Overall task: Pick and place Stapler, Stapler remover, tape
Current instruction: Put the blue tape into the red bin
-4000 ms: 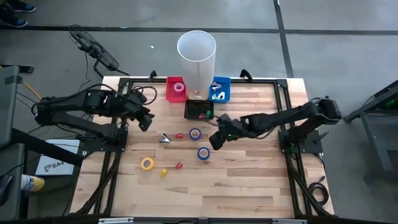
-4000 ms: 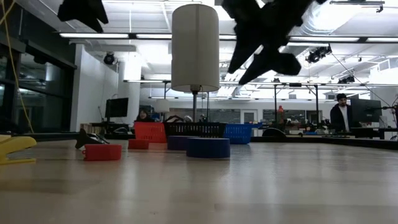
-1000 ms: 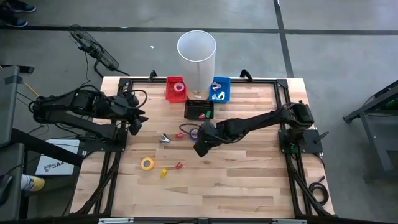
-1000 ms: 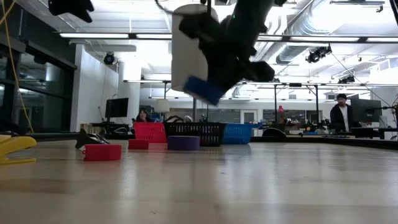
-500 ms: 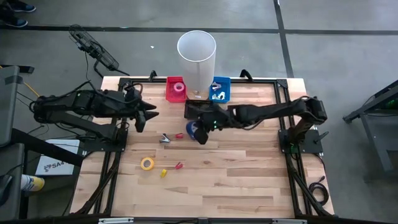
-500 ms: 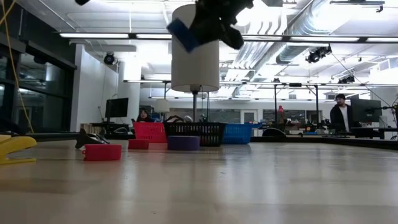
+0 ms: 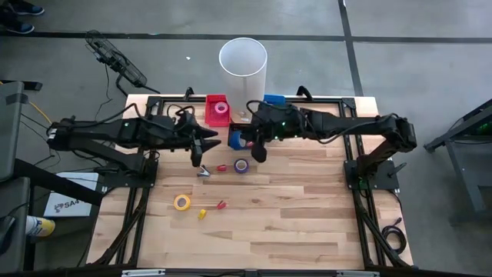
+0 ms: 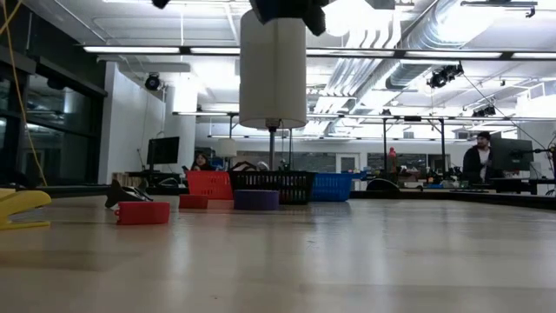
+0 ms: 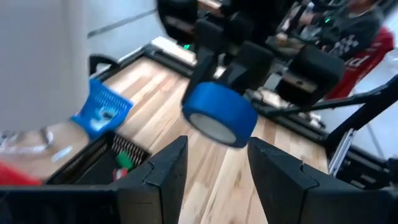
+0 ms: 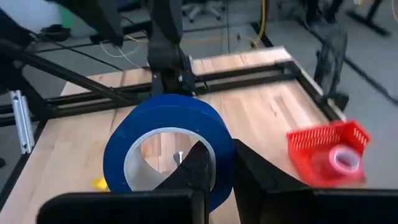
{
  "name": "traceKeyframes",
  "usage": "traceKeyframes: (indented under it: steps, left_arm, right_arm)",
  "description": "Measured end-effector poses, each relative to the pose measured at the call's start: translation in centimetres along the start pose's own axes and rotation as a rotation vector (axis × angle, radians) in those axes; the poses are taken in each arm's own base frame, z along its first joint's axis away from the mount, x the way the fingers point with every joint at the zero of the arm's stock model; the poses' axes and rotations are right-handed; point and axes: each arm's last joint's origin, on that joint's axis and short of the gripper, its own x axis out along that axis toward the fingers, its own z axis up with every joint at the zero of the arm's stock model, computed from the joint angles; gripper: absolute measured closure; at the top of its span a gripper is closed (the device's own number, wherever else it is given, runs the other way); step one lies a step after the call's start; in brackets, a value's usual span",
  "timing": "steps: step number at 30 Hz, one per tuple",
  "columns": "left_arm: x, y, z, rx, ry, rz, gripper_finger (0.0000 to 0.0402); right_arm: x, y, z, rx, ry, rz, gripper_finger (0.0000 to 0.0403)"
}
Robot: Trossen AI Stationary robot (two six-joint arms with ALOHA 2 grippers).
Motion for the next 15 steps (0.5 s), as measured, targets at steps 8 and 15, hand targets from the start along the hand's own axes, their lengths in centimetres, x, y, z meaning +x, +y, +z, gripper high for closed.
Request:
traceKeyframes:
  steps: [8,15]
  left_arm:
    - [3.1,-1.3,0.0,0.022,-0.056,-0.056,0.0236]
    - [4.4,-1.5,-0.4,-0.012,-0.043,-0.052,0.0236]
  right_arm:
    - [-0.8,-0.4,0.8,-0.117,-0.051,0.033,0.0373]
    - [-2.1,-0.3,1.5,-0.182,-0.085,0.041,0.0373]
